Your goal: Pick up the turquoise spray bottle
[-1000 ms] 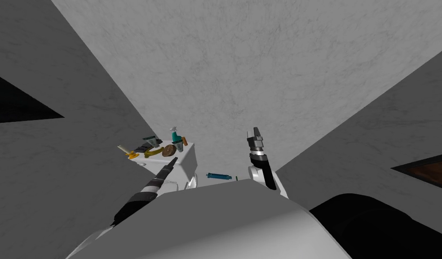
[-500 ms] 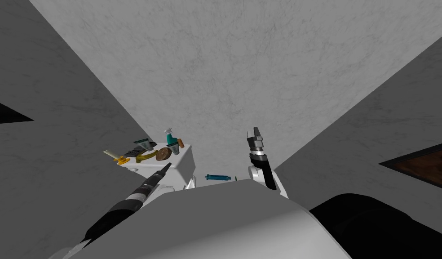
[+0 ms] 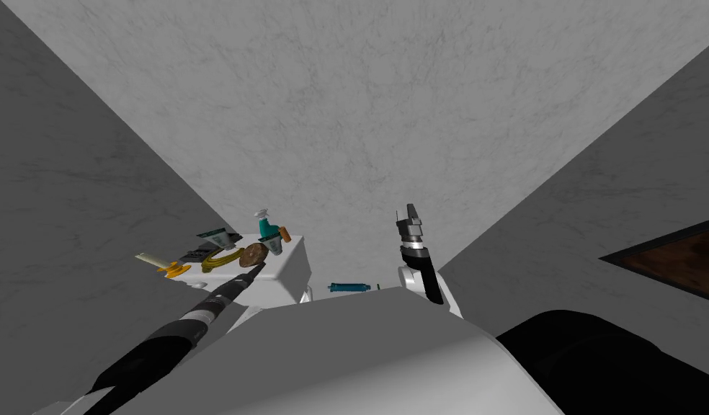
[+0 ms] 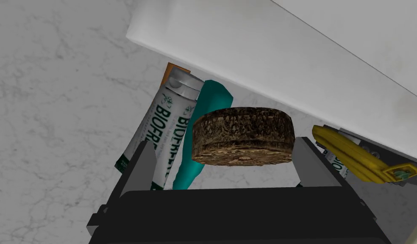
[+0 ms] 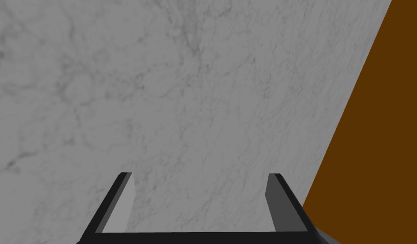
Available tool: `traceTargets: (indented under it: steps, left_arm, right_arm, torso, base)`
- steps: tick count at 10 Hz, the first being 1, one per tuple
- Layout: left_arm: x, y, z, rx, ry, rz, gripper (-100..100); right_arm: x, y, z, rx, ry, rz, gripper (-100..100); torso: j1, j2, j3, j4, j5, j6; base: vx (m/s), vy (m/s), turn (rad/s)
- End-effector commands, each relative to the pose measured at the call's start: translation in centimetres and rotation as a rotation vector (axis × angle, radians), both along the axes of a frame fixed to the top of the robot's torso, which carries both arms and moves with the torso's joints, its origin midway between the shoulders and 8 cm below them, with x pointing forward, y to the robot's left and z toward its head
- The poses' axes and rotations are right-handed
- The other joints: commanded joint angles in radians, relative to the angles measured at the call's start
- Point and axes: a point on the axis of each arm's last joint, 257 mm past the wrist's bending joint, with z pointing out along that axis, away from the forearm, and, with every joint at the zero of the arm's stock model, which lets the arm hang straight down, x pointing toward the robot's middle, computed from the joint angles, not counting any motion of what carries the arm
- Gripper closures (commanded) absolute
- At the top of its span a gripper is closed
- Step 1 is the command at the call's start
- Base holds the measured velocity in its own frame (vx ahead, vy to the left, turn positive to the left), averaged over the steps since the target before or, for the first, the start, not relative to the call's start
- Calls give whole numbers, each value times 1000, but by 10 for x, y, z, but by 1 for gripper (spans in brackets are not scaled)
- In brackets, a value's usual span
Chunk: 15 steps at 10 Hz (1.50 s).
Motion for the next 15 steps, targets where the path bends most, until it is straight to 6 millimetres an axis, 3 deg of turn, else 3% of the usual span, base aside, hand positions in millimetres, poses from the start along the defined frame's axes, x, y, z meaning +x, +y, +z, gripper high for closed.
traceTargets:
  steps: [1,8,15]
  left_arm:
    - [4,5,3,28,8,-7,-100]
    - [28,26,49,221,18,-68,-100]
    - [52,26,89,366,10,-134,-100]
  right_arm:
    - [0,0,0,0,0,0,0]
    - [0,0,0,0,0,0,0]
    - [0,0,0,0,0,0,0]
  torso:
    - [0,0,0,0,0,0]
    - [0,-2,-1,0,0,1]
    - [-1,-2,-1,0,-1,1]
  base:
    - [34,22,-24]
    - [48,24,-51]
    - [42,26,-48]
